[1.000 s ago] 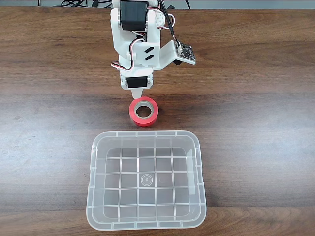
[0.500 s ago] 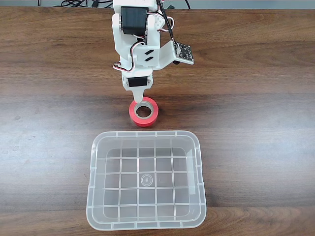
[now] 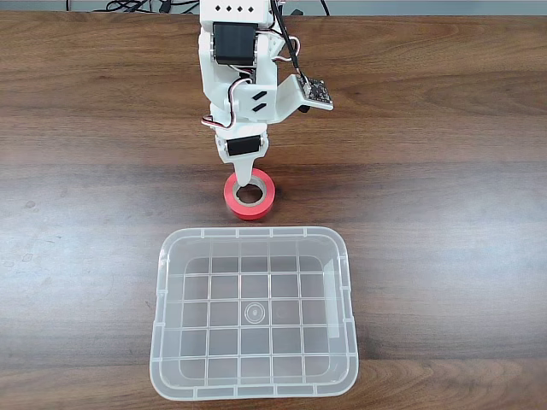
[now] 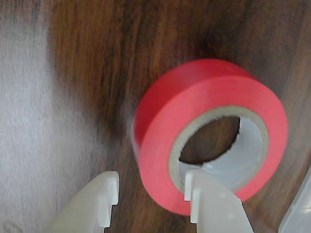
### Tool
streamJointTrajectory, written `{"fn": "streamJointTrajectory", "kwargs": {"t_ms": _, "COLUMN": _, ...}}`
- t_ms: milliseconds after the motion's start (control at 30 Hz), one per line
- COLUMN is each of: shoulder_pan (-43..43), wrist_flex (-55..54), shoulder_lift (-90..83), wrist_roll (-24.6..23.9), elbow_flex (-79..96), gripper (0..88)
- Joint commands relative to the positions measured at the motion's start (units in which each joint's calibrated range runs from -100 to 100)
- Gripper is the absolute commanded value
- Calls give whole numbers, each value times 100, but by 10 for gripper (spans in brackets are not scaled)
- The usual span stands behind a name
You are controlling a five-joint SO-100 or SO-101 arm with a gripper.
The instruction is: Grab the tape and place it in the box.
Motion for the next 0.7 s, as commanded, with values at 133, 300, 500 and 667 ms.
{"fn": "streamJointTrajectory", "kwargs": {"t_ms": 133, "shoulder_pan": -142, "wrist_flex": -574, "shoulder_lift": 108, "wrist_roll": 100, "elbow_flex": 75, "gripper": 126}}
{"fn": "streamJointTrajectory", "kwargs": {"t_ms": 300, "shoulder_pan": -120, "wrist_flex": -489, "shoulder_lift": 446, "wrist_roll": 74, "elbow_flex": -170, "gripper": 121}}
{"fn": "streamJointTrajectory", "kwargs": {"t_ms": 500, "shoulder_pan": -106, "wrist_flex": -489, "shoulder_lift": 478, "wrist_roll": 95, "elbow_flex": -196, "gripper": 38}}
{"fn": "streamJointTrajectory", "kwargs": {"t_ms": 667, "shoulder_pan": -128, "wrist_flex": -480, "shoulder_lift": 478, "wrist_roll": 95, "elbow_flex": -205, "gripper": 28}}
